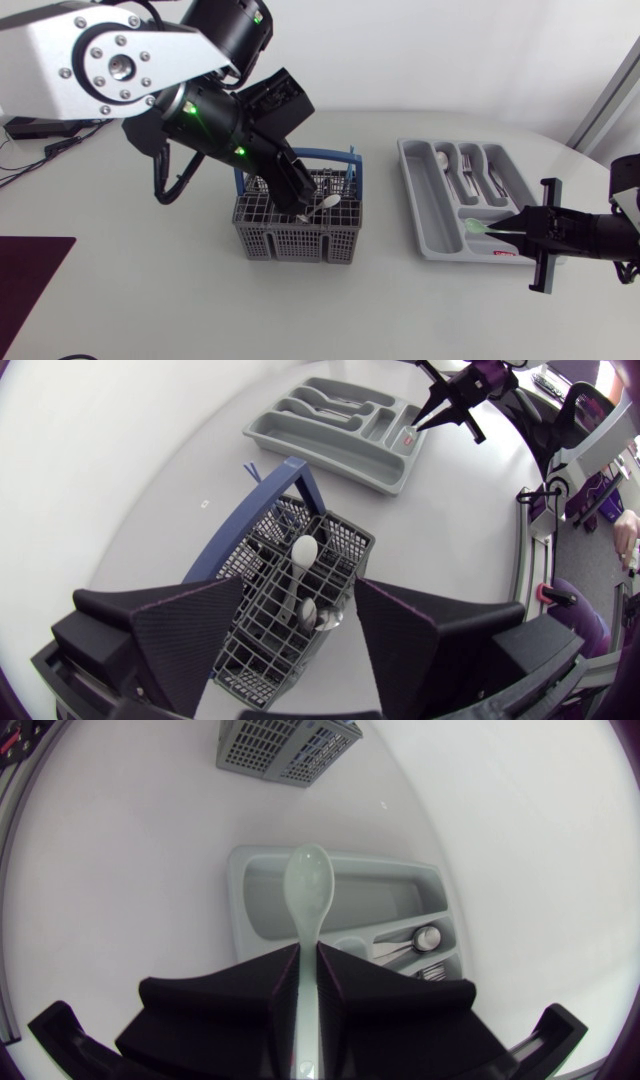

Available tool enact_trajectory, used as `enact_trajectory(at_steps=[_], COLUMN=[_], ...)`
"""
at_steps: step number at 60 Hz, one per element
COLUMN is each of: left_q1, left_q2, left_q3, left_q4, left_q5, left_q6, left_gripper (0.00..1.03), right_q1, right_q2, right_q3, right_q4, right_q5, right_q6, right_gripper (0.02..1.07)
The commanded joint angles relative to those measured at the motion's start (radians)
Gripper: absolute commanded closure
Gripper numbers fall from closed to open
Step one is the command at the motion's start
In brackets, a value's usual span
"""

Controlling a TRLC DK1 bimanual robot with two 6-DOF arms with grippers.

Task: Unload the cutlery basket into the drawer organizer.

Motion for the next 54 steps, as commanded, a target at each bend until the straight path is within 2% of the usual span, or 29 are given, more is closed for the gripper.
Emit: enact_trajectory(at_steps=[1,9,36,41,46,54], left_q1=[0.013,0.021,0.027,0.027,0.027,0.033], left_q2=[-0.026,-0.036,-0.056,-0.062,-0.071,-0.083], left_q3=[-0.033,-0.044,-0.084,-0.09,-0.096,-0.108], left_q4=[0.012,0.016,0.03,0.032,0.033,0.036], left_q5=[0.005,0.005,0.006,0.008,0.008,0.011], left_q6=[0.026,0.033,0.045,0.045,0.045,0.046], left_gripper=[0.09,0.09,0.08,0.08,0.09,0.08], right_q1=[-0.025,-0.039,-0.067,-0.062,-0.053,-0.031], right_q2=[0.074,0.172,0.353,0.35,0.333,0.264], right_q3=[0.034,0.057,0.066,0.051,0.04,0.023], right_q4=[-0.013,0.004,0.209,0.251,0.286,0.288], right_q5=[0.004,0.044,0.172,0.179,0.192,0.192], right_q6=[-0.09,-0.138,-0.185,-0.175,-0.147,-0.09], right_gripper=[0.96,0.96,0.95,0.81,0.6,0.46])
